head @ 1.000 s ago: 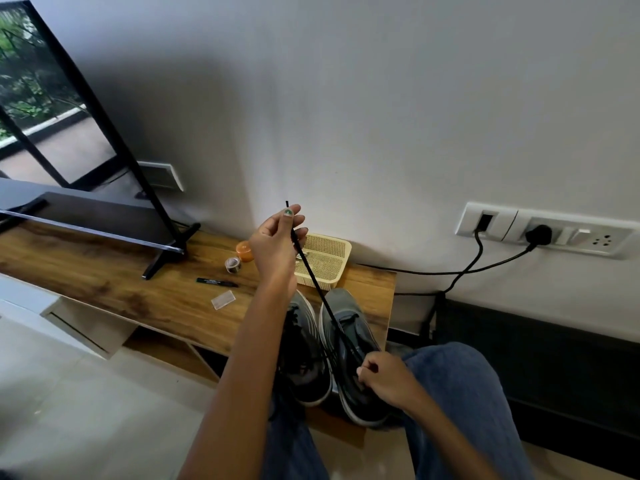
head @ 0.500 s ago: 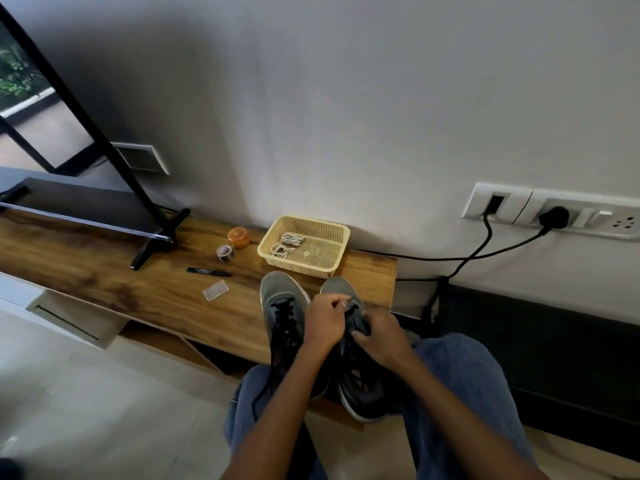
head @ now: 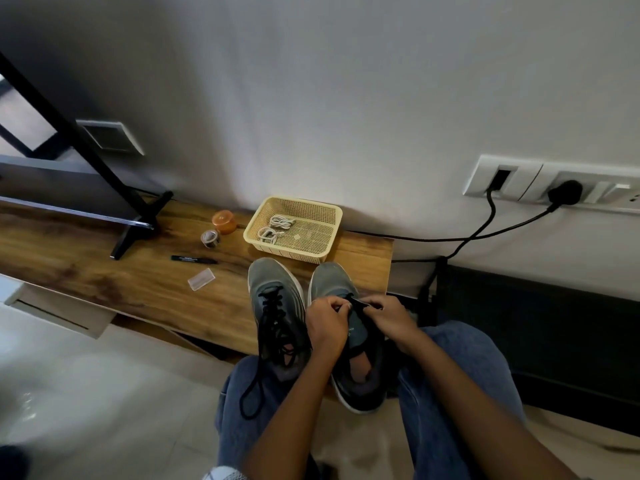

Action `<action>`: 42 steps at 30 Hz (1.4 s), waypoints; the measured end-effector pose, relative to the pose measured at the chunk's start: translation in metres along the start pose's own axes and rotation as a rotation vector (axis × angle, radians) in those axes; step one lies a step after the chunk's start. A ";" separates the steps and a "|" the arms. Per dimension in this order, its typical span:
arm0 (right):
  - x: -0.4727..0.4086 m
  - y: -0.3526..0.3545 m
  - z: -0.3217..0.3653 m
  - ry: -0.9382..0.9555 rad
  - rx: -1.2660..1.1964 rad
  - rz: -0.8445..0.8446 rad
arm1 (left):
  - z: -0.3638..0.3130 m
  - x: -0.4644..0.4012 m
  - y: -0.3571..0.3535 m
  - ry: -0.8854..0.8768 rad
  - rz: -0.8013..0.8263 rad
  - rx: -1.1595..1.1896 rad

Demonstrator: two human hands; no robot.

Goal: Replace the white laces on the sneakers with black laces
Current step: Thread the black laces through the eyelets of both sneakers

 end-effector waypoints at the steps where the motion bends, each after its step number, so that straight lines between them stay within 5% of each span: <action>1: -0.001 0.000 -0.002 -0.020 -0.054 -0.010 | 0.001 0.000 -0.002 0.014 -0.007 0.016; 11: -0.005 -0.003 -0.011 -0.080 -0.220 -0.039 | 0.009 -0.003 -0.009 0.044 -0.008 0.065; 30: -0.011 -0.008 -0.020 0.029 -0.139 -0.067 | 0.008 -0.007 -0.013 0.065 0.006 -0.105; 42: -0.008 -0.006 -0.019 0.038 -0.134 -0.053 | 0.012 -0.006 -0.016 0.116 0.007 0.075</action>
Point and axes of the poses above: each hand's wrist, its own x-axis away from the middle knuckle, its own y-axis out of the back of the hand, z = x × y, the point moved 1 cm from there along -x, towards the middle knuckle, and after that the axes turned 4 degrees about z, right-handed, at the moved point
